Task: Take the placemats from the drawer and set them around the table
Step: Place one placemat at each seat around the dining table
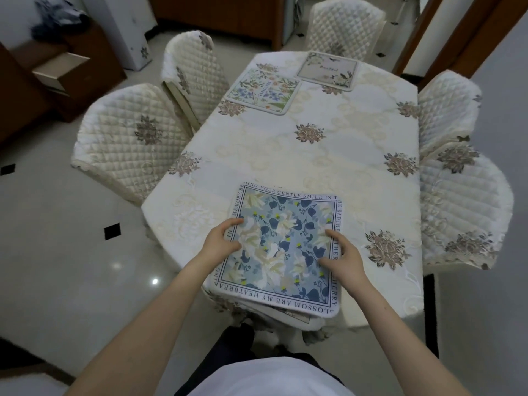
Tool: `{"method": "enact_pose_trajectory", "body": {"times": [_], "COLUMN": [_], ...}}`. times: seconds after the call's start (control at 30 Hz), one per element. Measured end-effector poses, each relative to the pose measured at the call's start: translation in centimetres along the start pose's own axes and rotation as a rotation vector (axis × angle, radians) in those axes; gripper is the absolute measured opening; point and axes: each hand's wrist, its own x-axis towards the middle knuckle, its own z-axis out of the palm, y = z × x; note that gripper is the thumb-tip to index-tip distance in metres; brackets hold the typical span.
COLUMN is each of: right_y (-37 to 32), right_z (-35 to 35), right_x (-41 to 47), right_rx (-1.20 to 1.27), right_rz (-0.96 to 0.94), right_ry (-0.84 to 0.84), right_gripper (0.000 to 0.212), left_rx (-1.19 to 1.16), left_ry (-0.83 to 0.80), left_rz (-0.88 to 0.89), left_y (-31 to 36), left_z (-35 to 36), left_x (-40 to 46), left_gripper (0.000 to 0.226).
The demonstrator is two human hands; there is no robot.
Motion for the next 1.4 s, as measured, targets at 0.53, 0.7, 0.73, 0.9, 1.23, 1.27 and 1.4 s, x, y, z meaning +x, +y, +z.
{"method": "enact_pose_trajectory", "body": {"times": [0.53, 0.7, 0.73, 0.9, 1.23, 1.27, 1.4], "right_y": [-7.4, -10.6, -11.2, -13.7, -15.0, -15.0, -14.5], "right_z": [6.1, 11.4, 12.6, 18.0, 24.6, 25.0, 25.9], "right_x": [7.7, 12.1, 12.9, 16.9, 22.4, 22.6, 23.3], "right_rx": [-0.084, -0.096, -0.102, -0.091, -0.125, -0.134, -0.131], "right_rz": [-0.058, 0.020, 0.033, 0.113, 0.240, 0.249, 0.261], "right_ry": [-0.011, 0.061, 0.069, 0.113, 0.137, 0.135, 0.137], "right_gripper": [0.068, 0.069, 0.069, 0.069, 0.069, 0.069, 0.069], "left_rx": [-0.039, -0.022, -0.010, 0.067, 0.089, 0.083, 0.068], "left_ry": [0.058, -0.019, -0.041, -0.115, -0.086, -0.083, -0.097], "left_rz": [0.007, -0.007, -0.008, -0.023, -0.092, -0.101, -0.120], "left_y": [2.1, 2.4, 2.6, 2.7, -1.0, -1.4, -2.1], "left_z": [-7.3, -12.4, -13.4, -18.1, -21.0, -21.2, -21.6], "left_x": [7.5, 15.0, 16.4, 23.2, 29.9, 30.1, 30.9], "left_gripper": [0.061, 0.062, 0.061, 0.060, 0.058, 0.059, 0.057]}}
